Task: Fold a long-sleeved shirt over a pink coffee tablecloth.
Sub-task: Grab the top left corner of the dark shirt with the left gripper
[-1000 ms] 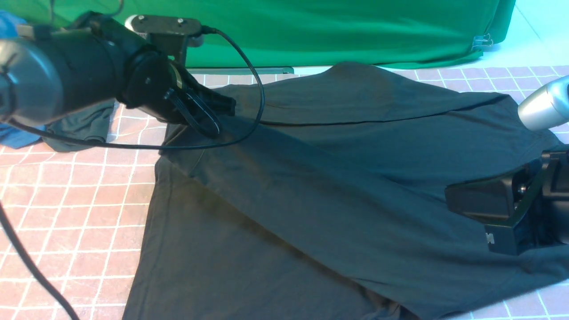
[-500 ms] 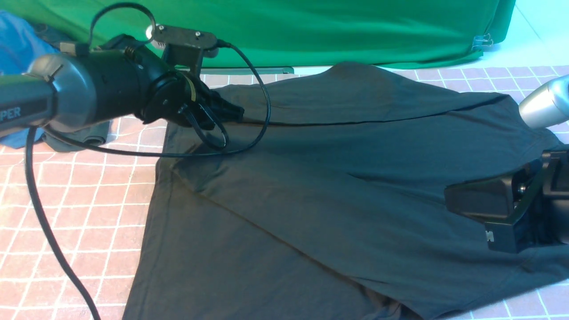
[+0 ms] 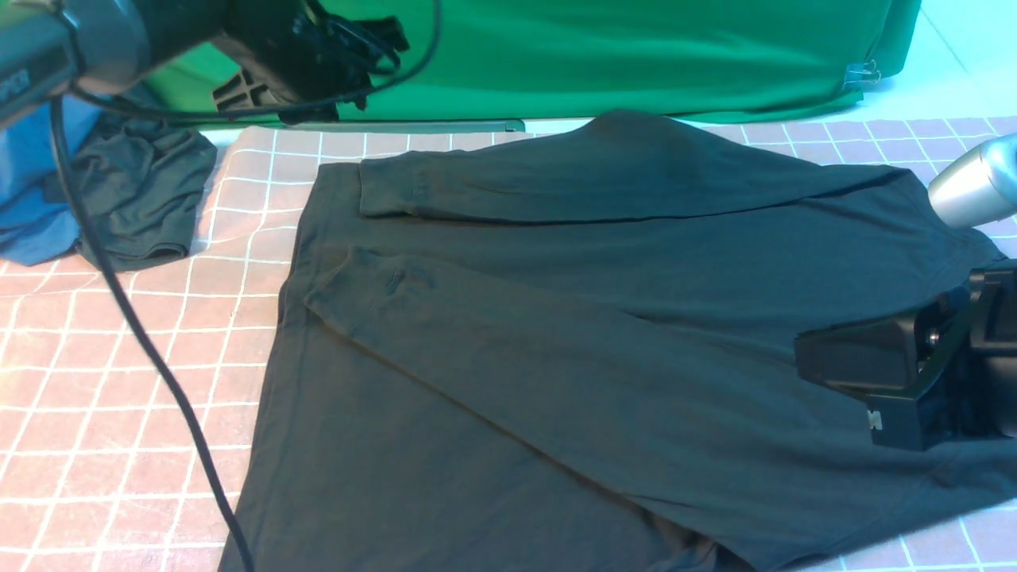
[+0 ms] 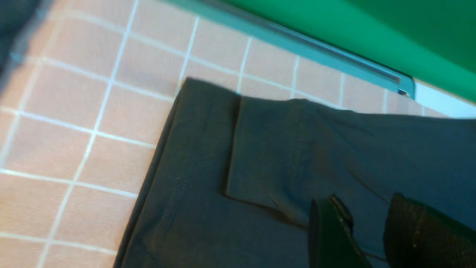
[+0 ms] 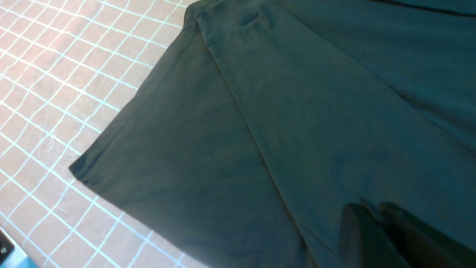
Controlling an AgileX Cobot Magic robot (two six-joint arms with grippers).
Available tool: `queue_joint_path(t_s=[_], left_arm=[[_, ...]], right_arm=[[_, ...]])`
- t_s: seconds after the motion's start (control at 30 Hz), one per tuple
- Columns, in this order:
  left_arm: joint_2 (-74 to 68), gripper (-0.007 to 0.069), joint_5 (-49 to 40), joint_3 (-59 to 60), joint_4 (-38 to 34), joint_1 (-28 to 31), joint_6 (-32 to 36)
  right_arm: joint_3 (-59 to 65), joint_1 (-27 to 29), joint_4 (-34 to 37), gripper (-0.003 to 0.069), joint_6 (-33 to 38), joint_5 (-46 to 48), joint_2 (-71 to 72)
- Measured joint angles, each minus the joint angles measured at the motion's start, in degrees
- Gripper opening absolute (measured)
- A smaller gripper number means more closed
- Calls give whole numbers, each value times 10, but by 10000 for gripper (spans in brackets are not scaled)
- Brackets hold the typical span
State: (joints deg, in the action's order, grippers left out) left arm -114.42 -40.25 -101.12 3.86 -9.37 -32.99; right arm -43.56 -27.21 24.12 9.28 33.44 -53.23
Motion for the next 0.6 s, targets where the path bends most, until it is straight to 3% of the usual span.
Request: queue_joint_path(t_s=[0.17, 0.4, 0.6], left_arm=[[-73, 273, -10, -26, -70, 37, 45], [-138, 381, 23, -30, -88, 37, 99], [-164, 395, 61, -30, -92, 38, 113]], right_arm=[[0, 0, 0, 90, 0, 0, 0], [0, 0, 0, 90, 0, 0, 0], [0, 0, 0, 90, 0, 0, 0]])
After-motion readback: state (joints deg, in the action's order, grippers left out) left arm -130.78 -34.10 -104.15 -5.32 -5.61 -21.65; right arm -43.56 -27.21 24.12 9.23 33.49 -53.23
